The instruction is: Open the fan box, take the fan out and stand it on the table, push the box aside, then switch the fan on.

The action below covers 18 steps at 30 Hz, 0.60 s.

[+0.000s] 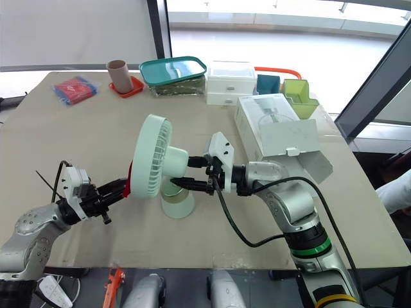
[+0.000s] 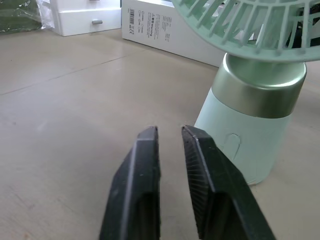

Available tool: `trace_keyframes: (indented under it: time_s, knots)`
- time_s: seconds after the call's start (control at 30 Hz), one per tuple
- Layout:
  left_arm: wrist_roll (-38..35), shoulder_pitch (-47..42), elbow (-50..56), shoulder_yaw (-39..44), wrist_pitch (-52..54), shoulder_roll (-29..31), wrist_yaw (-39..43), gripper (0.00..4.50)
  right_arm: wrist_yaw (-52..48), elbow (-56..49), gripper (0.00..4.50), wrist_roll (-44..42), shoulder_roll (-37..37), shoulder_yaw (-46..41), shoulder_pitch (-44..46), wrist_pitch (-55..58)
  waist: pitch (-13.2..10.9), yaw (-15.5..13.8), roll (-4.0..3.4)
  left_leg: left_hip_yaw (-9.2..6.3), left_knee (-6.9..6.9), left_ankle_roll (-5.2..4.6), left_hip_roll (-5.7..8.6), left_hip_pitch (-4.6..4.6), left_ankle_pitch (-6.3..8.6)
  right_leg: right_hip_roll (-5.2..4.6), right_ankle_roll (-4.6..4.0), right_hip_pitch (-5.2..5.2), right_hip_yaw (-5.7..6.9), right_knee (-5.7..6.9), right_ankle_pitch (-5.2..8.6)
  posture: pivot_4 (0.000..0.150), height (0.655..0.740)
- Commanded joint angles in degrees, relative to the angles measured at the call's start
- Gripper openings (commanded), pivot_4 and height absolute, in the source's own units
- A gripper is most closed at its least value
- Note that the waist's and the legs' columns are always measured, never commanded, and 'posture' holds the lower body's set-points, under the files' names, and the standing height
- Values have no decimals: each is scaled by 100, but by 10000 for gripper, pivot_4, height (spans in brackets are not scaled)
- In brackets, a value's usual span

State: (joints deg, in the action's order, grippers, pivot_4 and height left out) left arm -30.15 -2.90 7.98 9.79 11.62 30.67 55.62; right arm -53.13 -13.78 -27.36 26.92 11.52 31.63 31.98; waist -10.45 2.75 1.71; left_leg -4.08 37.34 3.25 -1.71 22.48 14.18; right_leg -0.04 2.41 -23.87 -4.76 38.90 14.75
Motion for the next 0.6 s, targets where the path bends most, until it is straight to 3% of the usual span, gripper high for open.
trace_keyframes:
  time_s: [0.03, 0.47, 0.6]
  knots:
    - [94, -324, -123, -154, -60, 48, 94, 5901, 60, 151, 22704, 151, -186, -6, 187, -291, 0, 4, 0, 0, 0, 0, -1, 0, 0, 1, -14, -2, 0, 0, -8, 1500, 7400]
    - [218, -953, -619, -480, -140, 1, 437, 5901, -165, -46, 22704, 170, -154, 30, -125, -483, 0, 5, 0, -2, -2, -1, -1, 2, 1, 1, -15, -2, 3, 0, -9, 1500, 7400]
    - [216, -1045, -730, -533, -187, 7, 552, 5005, -259, -116, 11350, 145, -111, 30, -151, -483, 0, 7, 0, -2, -1, -1, -1, 2, 1, 2, -15, -2, 2, 0, -9, 1500, 7400]
